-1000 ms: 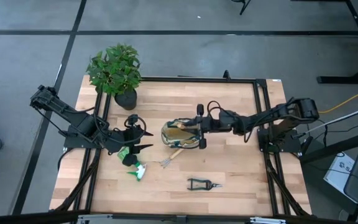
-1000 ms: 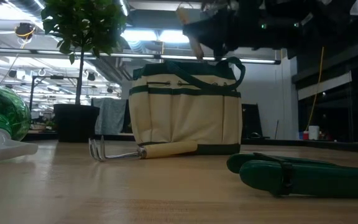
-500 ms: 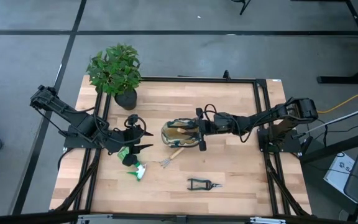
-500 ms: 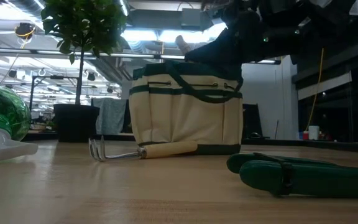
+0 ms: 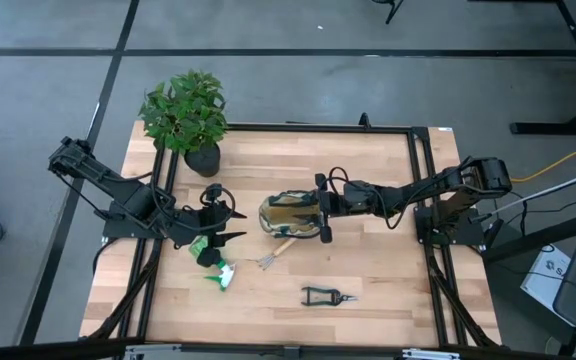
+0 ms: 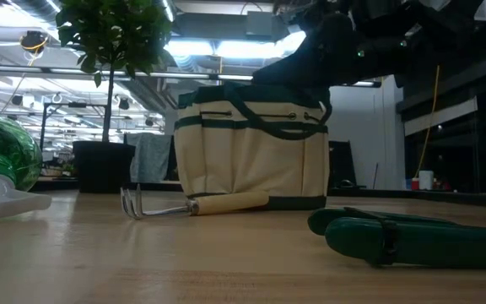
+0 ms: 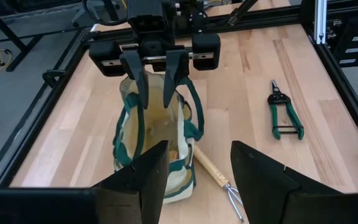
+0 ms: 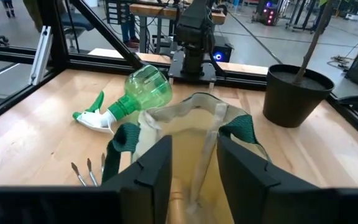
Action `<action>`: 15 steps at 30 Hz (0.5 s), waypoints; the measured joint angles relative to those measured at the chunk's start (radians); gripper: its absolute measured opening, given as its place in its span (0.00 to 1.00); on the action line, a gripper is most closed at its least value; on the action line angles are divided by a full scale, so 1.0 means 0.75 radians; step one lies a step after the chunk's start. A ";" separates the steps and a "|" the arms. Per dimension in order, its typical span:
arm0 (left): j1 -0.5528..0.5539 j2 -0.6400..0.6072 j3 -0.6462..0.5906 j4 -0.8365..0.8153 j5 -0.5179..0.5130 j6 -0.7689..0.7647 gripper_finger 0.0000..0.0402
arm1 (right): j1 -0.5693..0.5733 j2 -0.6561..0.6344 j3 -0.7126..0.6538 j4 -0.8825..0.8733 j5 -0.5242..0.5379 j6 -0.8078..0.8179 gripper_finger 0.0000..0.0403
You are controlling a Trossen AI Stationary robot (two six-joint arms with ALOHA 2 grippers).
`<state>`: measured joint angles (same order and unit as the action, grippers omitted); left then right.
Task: Pick & Place Garden tools in Gardening bag
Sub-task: Adjust the green gardening bag
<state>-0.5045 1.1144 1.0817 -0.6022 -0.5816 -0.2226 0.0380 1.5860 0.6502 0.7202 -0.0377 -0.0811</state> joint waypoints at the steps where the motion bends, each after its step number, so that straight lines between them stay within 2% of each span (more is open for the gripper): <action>1: 0.000 0.000 0.000 0.000 0.000 0.000 0.42 | 0.000 0.000 0.000 0.000 0.000 0.009 0.32; 15: 0.000 0.000 0.000 0.000 0.000 0.000 0.42 | 0.000 -0.018 0.000 -0.006 -0.001 0.064 0.32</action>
<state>-0.5044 1.1145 1.0817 -0.6022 -0.5819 -0.2226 0.0380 1.5728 0.6502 0.7160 -0.0383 -0.0330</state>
